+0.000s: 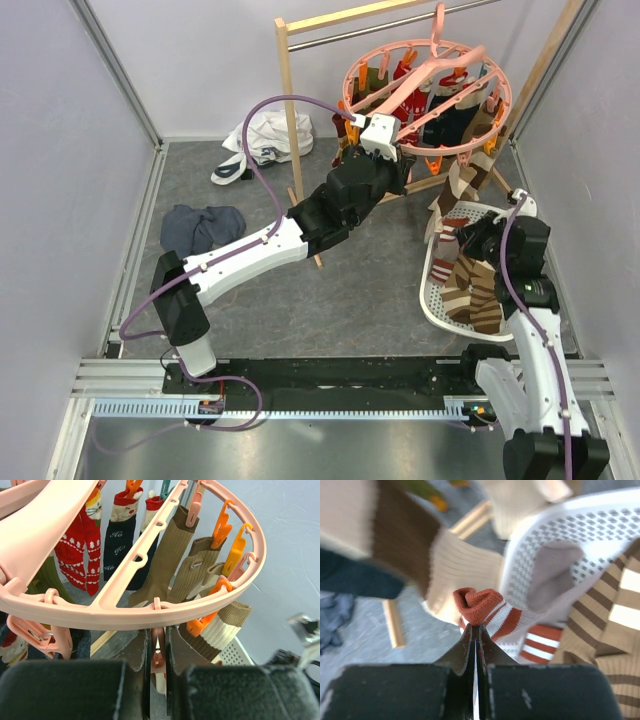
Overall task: Clip the socks to the hanger
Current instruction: Pick up the sock from the bin, then clamp the sock onto the hanger.
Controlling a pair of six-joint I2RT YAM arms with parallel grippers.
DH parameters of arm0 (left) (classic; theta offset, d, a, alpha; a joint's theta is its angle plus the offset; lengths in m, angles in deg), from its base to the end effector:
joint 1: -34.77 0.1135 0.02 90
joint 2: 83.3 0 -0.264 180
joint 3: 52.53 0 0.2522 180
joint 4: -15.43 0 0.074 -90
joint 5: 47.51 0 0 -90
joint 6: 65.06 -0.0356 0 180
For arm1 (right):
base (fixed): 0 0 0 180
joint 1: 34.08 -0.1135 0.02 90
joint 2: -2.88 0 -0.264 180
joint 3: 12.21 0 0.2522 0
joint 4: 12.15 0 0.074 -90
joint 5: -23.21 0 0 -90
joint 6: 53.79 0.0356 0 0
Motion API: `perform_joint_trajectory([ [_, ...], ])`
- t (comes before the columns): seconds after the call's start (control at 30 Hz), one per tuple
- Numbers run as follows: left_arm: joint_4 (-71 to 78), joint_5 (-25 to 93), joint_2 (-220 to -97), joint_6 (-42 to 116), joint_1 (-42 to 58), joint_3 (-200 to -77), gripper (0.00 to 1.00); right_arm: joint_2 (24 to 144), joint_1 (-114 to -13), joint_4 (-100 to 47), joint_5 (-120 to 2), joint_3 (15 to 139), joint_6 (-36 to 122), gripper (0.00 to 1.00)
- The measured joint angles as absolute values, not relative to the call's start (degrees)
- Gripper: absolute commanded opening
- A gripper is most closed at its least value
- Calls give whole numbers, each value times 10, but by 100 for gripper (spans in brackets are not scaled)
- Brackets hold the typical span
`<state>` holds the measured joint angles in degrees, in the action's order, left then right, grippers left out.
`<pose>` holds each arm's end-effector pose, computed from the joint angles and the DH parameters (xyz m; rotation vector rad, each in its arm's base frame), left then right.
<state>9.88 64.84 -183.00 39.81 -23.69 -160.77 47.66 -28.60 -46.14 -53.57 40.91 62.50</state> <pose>0.2316 -0.3514 0.4168 0.2731 1.5429 -0.7220 0.1800 -0.0091 0.2890 0.4135 1.9940 0.4623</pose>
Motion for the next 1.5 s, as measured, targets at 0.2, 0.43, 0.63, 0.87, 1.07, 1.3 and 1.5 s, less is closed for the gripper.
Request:
perform_joint_trajectory([
  [0.2, 95, 648, -1828, 398, -237, -1608, 2, 396, -289, -503, -485, 422, 599, 0],
  [0.43, 91, 648, -1827, 398, -237, -1609, 2, 376, -320, -530, -419, 481, 550, 0],
  [0.63, 90, 648, -1826, 398, -237, -1609, 2, 408, -335, -497, -325, 546, 524, 0],
  [0.87, 86, 646, -1820, 399, -237, -1609, 2, 468, -348, -359, -230, 550, 560, 0],
  [1.07, 86, 639, -1817, 399, -237, -1609, 2, 524, -366, -271, -189, 543, 587, 0],
  [1.3, 93, 629, -1817, 399, -237, -1608, 2, 555, -372, -213, -175, 505, 603, 0],
  [1.5, 96, 618, -1817, 399, -237, -1608, 2, 566, -373, -166, -176, 470, 628, 0],
])
